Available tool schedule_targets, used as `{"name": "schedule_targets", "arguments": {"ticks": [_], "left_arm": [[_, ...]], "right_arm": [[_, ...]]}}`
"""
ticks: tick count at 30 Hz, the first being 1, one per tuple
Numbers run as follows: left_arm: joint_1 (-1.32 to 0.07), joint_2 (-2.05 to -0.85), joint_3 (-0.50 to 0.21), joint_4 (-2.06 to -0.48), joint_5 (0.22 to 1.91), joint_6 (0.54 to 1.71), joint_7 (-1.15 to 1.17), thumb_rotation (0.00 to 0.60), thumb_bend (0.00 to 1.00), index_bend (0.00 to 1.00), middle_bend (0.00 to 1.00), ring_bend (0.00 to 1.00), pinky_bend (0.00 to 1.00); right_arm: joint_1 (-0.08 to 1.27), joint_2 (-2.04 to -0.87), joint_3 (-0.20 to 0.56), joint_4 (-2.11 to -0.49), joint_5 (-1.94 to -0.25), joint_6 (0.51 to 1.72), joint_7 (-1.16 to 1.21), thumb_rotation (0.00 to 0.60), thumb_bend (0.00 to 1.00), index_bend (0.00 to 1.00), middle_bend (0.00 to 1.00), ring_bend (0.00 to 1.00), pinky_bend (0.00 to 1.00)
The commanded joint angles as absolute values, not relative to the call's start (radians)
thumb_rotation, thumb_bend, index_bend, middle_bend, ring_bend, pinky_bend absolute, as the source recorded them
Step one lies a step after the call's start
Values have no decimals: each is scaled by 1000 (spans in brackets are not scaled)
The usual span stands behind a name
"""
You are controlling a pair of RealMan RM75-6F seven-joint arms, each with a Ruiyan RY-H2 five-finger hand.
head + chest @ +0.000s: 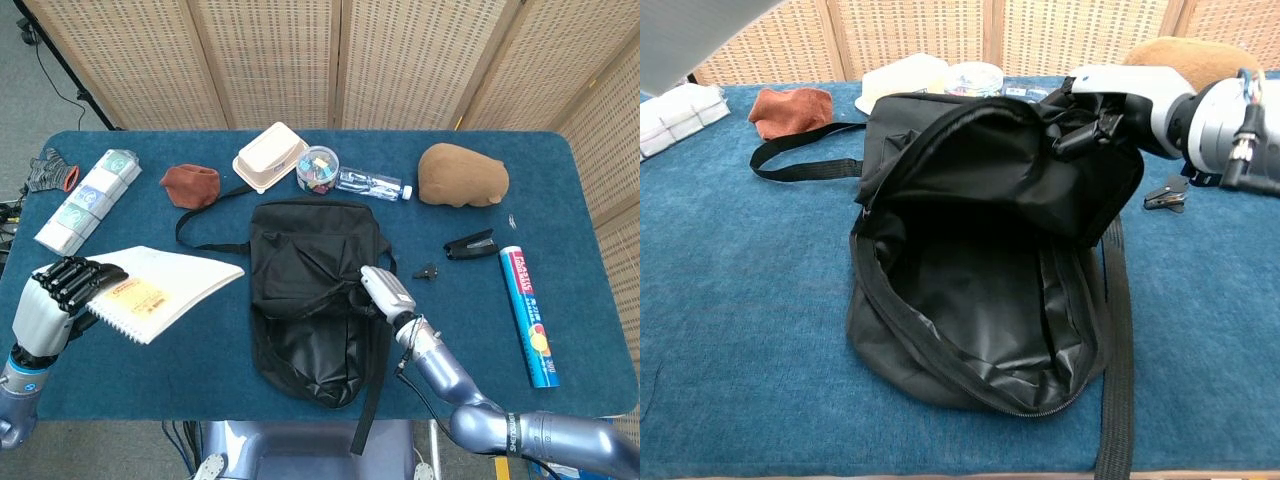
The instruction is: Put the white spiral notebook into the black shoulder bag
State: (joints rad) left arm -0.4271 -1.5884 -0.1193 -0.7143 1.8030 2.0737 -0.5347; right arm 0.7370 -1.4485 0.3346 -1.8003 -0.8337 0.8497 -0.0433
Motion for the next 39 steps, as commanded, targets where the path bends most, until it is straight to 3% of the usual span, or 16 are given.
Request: {"name": "schedule_targets", "arguments": {"ticks": [1, 4, 16, 31, 39], "left_arm": [[-437, -1629, -114, -684, 1831, 2151, -584, 600, 900, 789, 721, 529, 683], [-462, -1669, -92, -664, 1895, 2233, -600, 600, 899, 795, 727, 534, 687], [-550, -1767, -159, -606, 2200, 2234, -507, 600, 898, 798, 730, 538, 689], [-731, -1903, -84, -508, 2203, 2233, -514, 600, 897, 798, 731, 538, 689], [-794, -1972, -18, -386, 2179, 2175, -515, 600, 895, 798, 731, 537, 689]], "right_arm": [[757, -1411, 364, -1808, -767, 796, 1, 600, 869, 613, 575, 459, 529], [779, -1372, 391, -1808, -688, 718, 54, 600, 875, 616, 578, 464, 529], [873, -1272, 373, -1750, -578, 486, 138, 600, 891, 626, 588, 474, 530], [938, -1213, 347, -1682, -570, 351, 253, 600, 898, 629, 592, 475, 530], [950, -1189, 348, -1675, -587, 317, 302, 600, 901, 631, 593, 475, 529]]}}
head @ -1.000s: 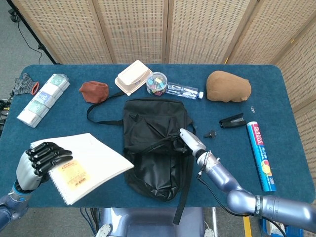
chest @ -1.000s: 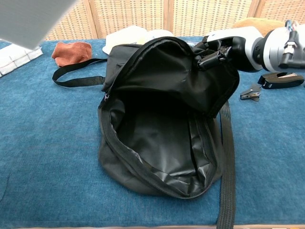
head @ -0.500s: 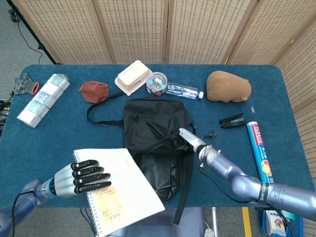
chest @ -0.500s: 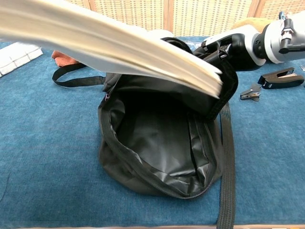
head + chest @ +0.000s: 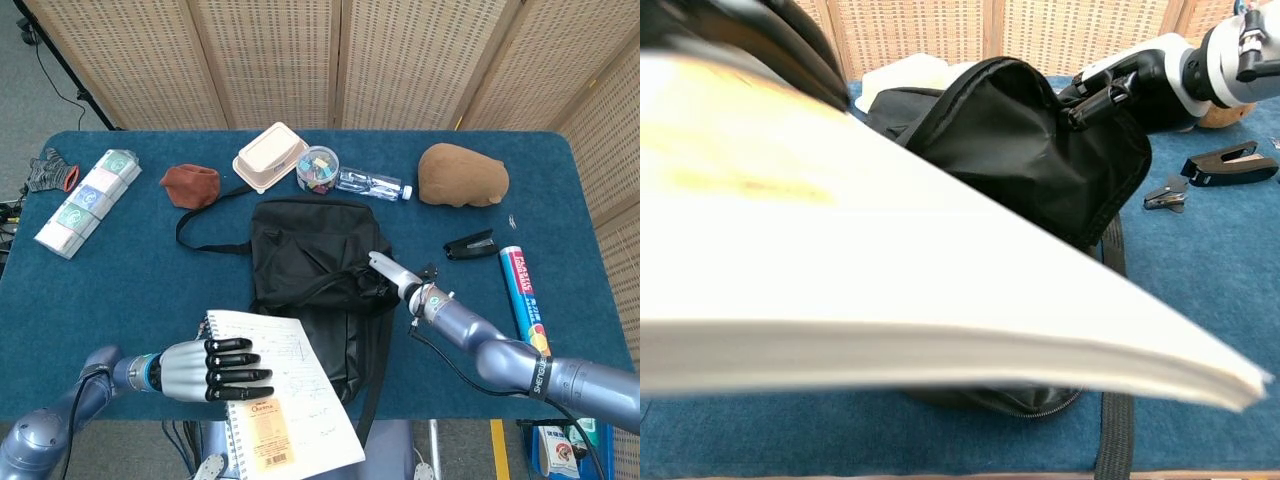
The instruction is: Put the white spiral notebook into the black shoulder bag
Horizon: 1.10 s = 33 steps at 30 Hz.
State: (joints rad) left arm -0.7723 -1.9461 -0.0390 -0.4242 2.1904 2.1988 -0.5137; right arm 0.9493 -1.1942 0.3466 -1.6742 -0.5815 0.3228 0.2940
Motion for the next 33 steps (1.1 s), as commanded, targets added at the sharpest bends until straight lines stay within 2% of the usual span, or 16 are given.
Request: {"name": "schedule_targets", "arguments": {"ticks": [1, 5, 16, 21, 27, 33], "left_arm": [[-806, -1988, -9, -356, 2173, 2160, -514, 600, 895, 798, 731, 537, 689], [-830, -2041, 33, -267, 2156, 2085, -537, 600, 895, 798, 730, 536, 689], [-834, -2116, 105, -166, 2114, 1954, -586, 600, 892, 798, 731, 536, 688], [-830, -2121, 137, -144, 2102, 1903, -600, 600, 882, 798, 731, 536, 689], [-848, -2103, 202, -115, 2103, 1761, -588, 600, 878, 798, 731, 537, 688], [-879, -2080, 261, -108, 2112, 1674, -529, 600, 876, 798, 728, 537, 688]], "right_arm": [[949, -1184, 349, -1677, -591, 312, 311, 600, 901, 631, 593, 475, 530], [942, -1167, 353, -1689, -609, 301, 335, 600, 902, 631, 593, 476, 529], [932, -1144, 360, -1717, -646, 299, 370, 600, 910, 633, 595, 477, 533], [938, -1135, 360, -1730, -658, 302, 378, 600, 910, 634, 596, 478, 534], [963, -1128, 350, -1751, -664, 314, 383, 600, 913, 635, 598, 480, 537], [995, -1123, 330, -1771, -655, 337, 381, 600, 918, 635, 599, 480, 539]]}}
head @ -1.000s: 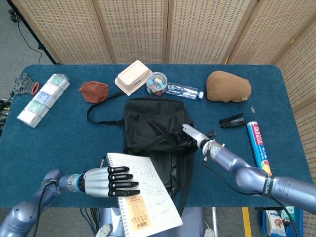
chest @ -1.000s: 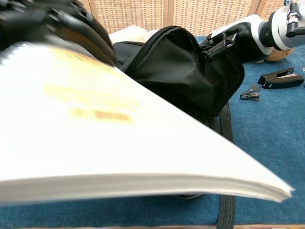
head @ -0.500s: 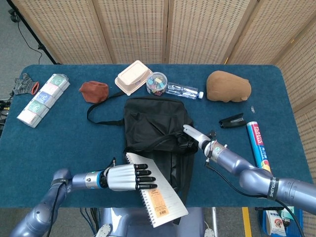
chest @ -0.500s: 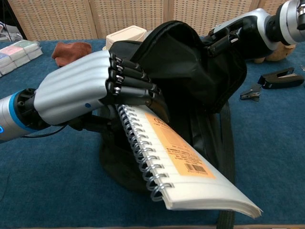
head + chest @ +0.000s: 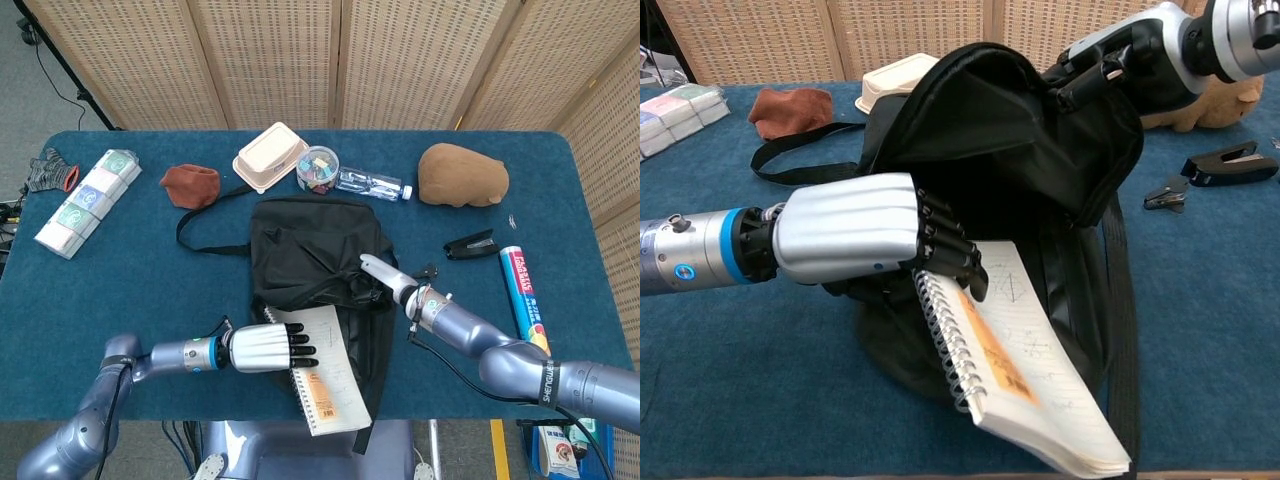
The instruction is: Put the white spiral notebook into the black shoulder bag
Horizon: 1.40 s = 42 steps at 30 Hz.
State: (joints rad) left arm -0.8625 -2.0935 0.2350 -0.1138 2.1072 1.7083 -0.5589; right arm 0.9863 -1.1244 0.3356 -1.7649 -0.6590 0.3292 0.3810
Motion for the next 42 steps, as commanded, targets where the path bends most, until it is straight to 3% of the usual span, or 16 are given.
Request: {"name": "schedule_targets", "arguments": {"ticks": [1, 8, 24, 27, 33, 39, 42], "left_arm": [[-882, -2077, 268, -108, 2112, 1664, -520, 600, 877, 798, 726, 537, 688], [-908, -2062, 298, -105, 2095, 1581, -456, 600, 877, 798, 709, 534, 688], [-939, -2059, 285, -94, 2006, 1387, -377, 600, 849, 791, 674, 527, 688], [-936, -2065, 254, -93, 1960, 1335, -334, 600, 844, 775, 657, 516, 688], [-922, -2062, 227, -115, 1909, 1300, -301, 600, 820, 653, 523, 413, 688], [-921, -2059, 221, -124, 1880, 1218, -251, 600, 818, 647, 507, 399, 688], [-917, -2058, 207, -137, 1855, 1172, -226, 600, 818, 521, 340, 271, 591]], "right_arm": [[999, -1122, 327, -1774, -653, 340, 381, 600, 917, 636, 599, 480, 539], [1018, -1109, 313, -1795, -645, 354, 385, 600, 920, 637, 601, 482, 541], [1017, -1089, 300, -1798, -659, 345, 409, 600, 920, 640, 606, 490, 543], [1014, -1085, 297, -1797, -664, 348, 413, 600, 921, 640, 607, 491, 543], [1017, -1093, 290, -1794, -667, 356, 417, 600, 920, 640, 607, 491, 543], [1028, -1106, 284, -1793, -666, 365, 417, 600, 920, 640, 607, 491, 543], [1032, -1106, 280, -1795, -666, 366, 416, 600, 920, 640, 607, 491, 543]]}}
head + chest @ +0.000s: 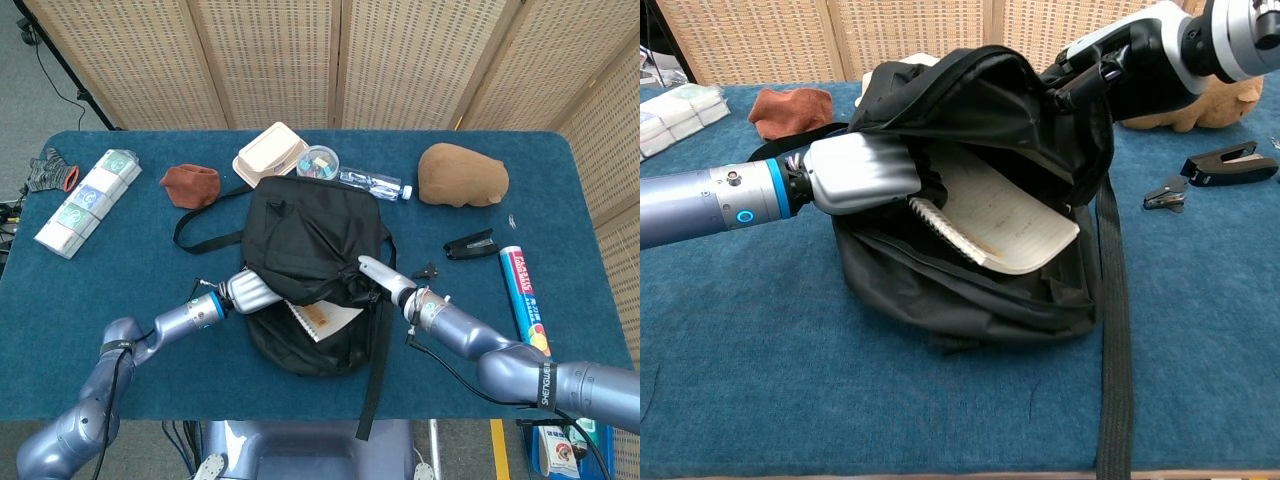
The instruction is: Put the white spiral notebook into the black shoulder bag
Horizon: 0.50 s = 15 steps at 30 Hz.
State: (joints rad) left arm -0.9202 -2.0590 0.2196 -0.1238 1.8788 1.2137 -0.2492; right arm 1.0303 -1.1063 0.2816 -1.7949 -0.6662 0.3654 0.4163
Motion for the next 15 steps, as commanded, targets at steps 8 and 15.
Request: {"name": "schedule_targets", "arguments": {"ticks": [8, 15], "left_arm": [[-913, -2027, 183, -209, 1810, 1117, -223, 600, 789, 88, 1, 2, 408], [-899, -1968, 200, -287, 1817, 1175, -330, 600, 630, 0, 0, 0, 354]], "right_arm": [[1035, -1105, 272, -1793, -664, 374, 417, 600, 920, 640, 607, 492, 543], [1037, -1109, 264, -1779, -660, 383, 416, 600, 920, 640, 607, 492, 543]]}}
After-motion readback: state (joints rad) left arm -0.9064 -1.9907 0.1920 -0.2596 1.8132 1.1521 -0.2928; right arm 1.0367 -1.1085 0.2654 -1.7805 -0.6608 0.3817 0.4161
